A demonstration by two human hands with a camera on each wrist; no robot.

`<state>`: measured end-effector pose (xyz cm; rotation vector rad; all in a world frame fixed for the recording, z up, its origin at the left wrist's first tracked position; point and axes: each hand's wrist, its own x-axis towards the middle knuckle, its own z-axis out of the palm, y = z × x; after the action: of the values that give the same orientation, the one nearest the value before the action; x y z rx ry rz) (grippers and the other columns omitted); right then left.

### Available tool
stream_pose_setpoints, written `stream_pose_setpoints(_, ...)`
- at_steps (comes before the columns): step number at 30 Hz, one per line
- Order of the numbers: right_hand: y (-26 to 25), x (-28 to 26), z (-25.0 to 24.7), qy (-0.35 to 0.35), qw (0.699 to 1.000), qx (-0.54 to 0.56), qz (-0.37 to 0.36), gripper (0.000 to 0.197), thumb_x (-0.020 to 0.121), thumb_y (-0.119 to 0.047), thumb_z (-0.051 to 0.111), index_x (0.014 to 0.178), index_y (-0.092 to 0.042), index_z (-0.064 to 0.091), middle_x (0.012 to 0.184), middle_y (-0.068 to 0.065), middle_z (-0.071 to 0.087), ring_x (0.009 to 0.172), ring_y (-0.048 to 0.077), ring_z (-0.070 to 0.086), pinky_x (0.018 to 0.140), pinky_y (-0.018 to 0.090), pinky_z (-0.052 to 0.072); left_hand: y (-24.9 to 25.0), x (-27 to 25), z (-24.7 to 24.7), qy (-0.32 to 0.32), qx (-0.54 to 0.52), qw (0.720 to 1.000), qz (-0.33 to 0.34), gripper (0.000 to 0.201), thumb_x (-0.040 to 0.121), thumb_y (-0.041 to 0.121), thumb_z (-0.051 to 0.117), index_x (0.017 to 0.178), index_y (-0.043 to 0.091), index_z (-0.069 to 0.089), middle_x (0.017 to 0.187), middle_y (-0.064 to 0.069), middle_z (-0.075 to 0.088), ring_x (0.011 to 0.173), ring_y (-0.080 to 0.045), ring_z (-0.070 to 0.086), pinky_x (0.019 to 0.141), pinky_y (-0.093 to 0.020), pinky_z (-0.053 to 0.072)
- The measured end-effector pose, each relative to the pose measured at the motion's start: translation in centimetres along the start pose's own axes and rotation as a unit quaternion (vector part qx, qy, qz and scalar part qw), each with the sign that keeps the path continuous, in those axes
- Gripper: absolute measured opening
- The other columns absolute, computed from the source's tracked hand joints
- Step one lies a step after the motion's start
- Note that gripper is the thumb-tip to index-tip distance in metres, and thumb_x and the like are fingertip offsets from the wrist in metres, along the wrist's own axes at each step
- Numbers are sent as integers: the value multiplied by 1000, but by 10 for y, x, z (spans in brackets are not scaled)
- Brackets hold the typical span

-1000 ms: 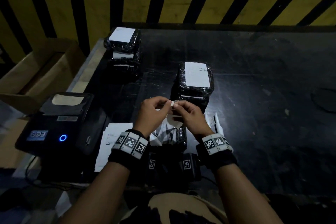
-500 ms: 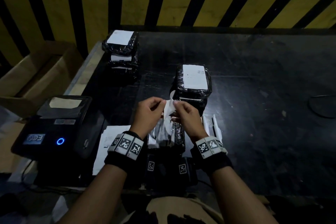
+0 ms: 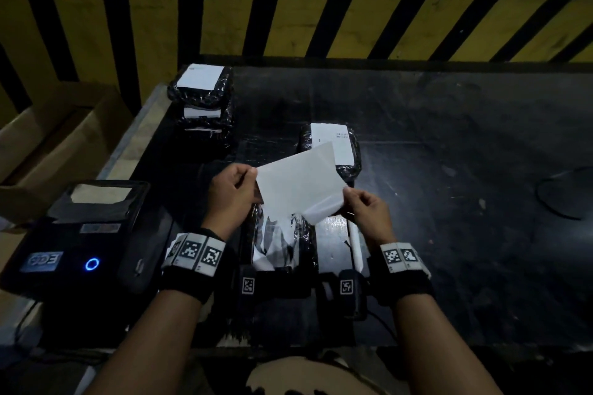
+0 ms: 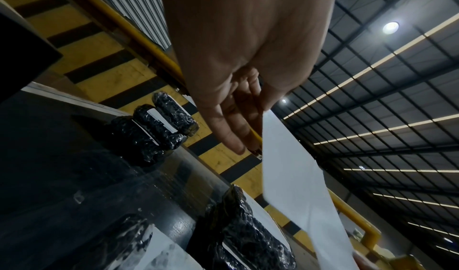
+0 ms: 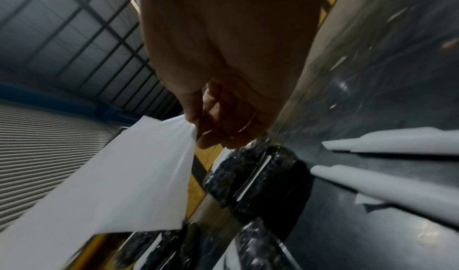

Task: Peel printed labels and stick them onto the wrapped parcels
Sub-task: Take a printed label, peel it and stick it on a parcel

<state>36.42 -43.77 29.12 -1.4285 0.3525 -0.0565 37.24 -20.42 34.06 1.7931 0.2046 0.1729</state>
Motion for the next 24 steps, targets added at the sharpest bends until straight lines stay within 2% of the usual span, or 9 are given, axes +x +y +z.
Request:
stream_pose_setpoints(4,7,14,-33,38,998,-58,10,18,94,-18,60,79,-10,67,77,11,66,71,17,62,66,24,56,1,4,-5,7,15,1000,-1,18,95,17,55,77,21,60,89,-12,71,85,-32,69,78,-54,57)
stream_pose_setpoints(9,17,30,-68,95,992,-79,41,17,93,-19,61,79,-14,67,86,14,67,77,21,63,64,27,52,-3,9,-8,21,30,999,18,19,92,21,56,74,23,61,87,-12,71,88,-33,68,81,-56,55)
stream_pose_setpoints(13,18,38,-91,167,981,-49,81,23,95,-13,56,73,-13,61,76,11,61,68,19,58,60,27,48,-7,18,-22,71,41,996,24,16,85,35,54,72,30,61,85,-12,68,84,-34,67,78,-56,55)
stream_pose_setpoints(14,17,39,-98,190,977,-57,74,23,95,-13,56,72,-10,61,74,10,60,66,19,57,59,28,48,-4,19,-25,84,39,995,24,17,88,31,55,73,28,60,85,-11,67,83,-31,66,79,-52,56)
stream_pose_setpoints(16,12,40,-107,221,967,-123,27,21,93,-15,57,79,-3,67,72,10,59,70,21,57,60,32,50,0,19,-28,93,54,993,51,15,95,18,53,81,20,59,83,-5,63,82,-21,60,80,-29,55)
stream_pose_setpoints(17,8,38,-108,230,960,-161,-2,21,93,-16,57,87,0,70,74,10,61,73,20,56,63,32,49,1,18,-27,92,70,991,69,13,96,15,53,85,16,59,82,-2,61,82,-18,57,74,-15,50)
stream_pose_setpoints(18,1,34,-107,230,954,-192,-23,23,93,-16,56,94,1,70,79,9,62,76,19,56,63,27,44,0,17,-25,89,81,989,84,11,96,14,52,88,14,59,82,-1,60,82,-16,57,69,-10,46)
stream_pose_setpoints(21,-8,26,-95,199,939,-275,-60,24,97,-16,52,108,-5,69,85,6,61,72,15,53,49,14,37,-8,16,-18,72,85,989,94,11,95,18,53,88,15,61,82,0,62,81,-18,60,72,-29,50)
stream_pose_setpoints(24,6,26,-81,141,913,-381,-42,25,97,-20,52,107,-6,71,92,9,68,76,18,56,64,20,38,-12,11,-11,65,99,989,86,10,96,21,53,90,17,61,83,0,63,80,-15,59,73,-30,49)
